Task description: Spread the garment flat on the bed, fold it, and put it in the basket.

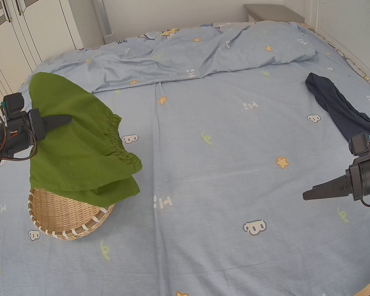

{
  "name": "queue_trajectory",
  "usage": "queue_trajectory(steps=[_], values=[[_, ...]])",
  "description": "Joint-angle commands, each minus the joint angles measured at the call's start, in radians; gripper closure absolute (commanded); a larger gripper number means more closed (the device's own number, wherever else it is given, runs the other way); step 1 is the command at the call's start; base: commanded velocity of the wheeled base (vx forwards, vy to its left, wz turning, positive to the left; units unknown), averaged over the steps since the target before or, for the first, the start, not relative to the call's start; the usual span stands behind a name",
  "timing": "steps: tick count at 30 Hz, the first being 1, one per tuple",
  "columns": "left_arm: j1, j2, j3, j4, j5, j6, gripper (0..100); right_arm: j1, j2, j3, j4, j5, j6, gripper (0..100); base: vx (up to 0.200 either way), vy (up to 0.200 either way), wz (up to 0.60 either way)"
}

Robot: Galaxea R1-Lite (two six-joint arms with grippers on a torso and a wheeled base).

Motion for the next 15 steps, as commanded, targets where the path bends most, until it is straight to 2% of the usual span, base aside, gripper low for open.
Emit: queue_trajectory(steps=[1,5,15], values=[[0.039,0.006,-0.005,-0.01,-0.001,-0.022,100,0.002,-0.004,0.002,0.002,0.002,0.0,0,0.0,0.0,0.0],[0.058,0.039,0.007,-0.005,0.008,-0.042,100,0.002,-0.007,0.002,0.002,0.0,0.0,0,0.0,0.0,0.0],[0.213,0.175,0.188,-0.008,0.014,-0.042,100,0.017,-0.017,0.004,0.002,0.002,0.0,0,0.0,0.0,0.0]])
